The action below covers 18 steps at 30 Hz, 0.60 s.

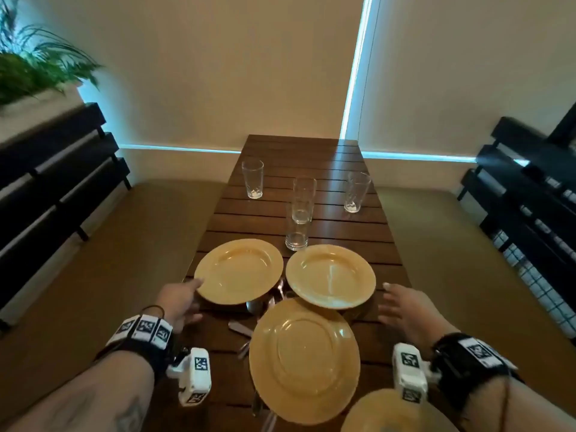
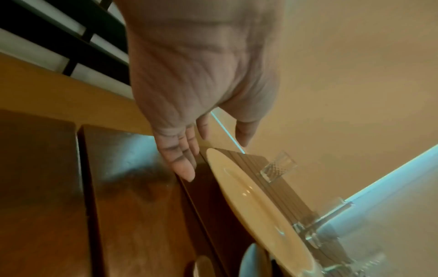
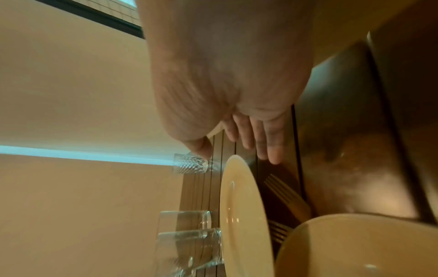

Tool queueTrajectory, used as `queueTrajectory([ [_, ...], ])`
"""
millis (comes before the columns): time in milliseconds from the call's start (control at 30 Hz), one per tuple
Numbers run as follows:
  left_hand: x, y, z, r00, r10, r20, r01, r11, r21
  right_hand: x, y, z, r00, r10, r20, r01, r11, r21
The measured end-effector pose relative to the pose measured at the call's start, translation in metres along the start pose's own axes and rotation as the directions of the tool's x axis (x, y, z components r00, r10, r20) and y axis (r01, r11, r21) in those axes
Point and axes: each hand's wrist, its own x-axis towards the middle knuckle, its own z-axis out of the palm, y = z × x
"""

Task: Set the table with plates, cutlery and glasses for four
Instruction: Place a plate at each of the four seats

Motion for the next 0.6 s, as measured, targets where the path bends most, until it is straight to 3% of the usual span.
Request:
queueTrajectory([
  [267,0.055,-0.002,0.014,0.994,-0.111,0.004,0.111,0.989,-0.093,0.057,-0.007,0.037,0.993,0.076,-0.092,-0.075,0.997,0.009],
  [433,0.053,0.002,0.022,0.999,-0.044,0.020,0.045,0.998,-0.044,0.065,-0.004,0.045,0.992,0.055,-0.118,-0.068,0.991,-0.114],
  [600,0.029,0.012,0.016,0.998,0.070,0.008,-0.069,0.994,-0.087,0.047,-0.011,0.028,0.992,0.043,-0.122,-0.056,0.993,-0.107],
])
